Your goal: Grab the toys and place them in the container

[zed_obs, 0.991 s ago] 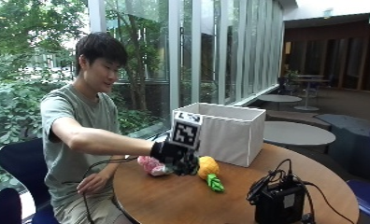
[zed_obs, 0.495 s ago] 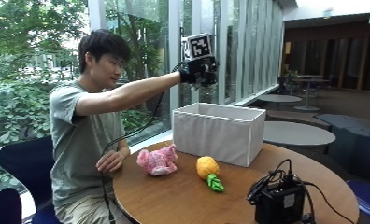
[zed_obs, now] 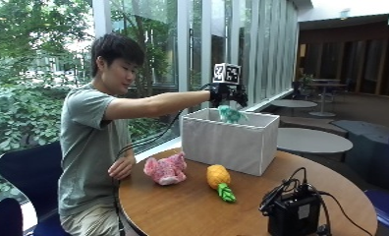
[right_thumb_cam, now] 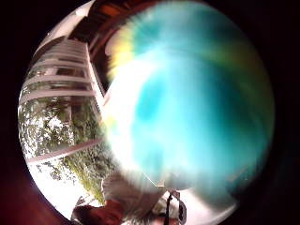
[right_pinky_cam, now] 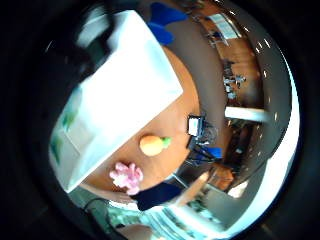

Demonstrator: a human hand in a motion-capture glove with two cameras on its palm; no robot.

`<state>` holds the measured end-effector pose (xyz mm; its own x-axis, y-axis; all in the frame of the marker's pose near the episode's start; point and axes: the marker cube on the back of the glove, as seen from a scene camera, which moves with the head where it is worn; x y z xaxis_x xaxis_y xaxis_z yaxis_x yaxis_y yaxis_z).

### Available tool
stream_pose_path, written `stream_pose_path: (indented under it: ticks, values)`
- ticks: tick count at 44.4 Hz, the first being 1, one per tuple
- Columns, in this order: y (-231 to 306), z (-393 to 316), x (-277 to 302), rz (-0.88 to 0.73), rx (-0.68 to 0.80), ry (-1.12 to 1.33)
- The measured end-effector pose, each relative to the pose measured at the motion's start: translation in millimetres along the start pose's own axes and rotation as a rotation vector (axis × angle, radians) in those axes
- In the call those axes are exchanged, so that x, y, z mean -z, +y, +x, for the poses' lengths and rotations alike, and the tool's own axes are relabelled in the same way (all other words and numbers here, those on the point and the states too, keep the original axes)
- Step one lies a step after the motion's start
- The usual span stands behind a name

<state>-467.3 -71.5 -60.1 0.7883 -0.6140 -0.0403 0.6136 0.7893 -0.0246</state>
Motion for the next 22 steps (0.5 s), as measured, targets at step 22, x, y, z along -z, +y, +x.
stream_pose_path:
  ticks: [22]
  values:
    - [100,140,20,0.067,-0.125,-0.084]
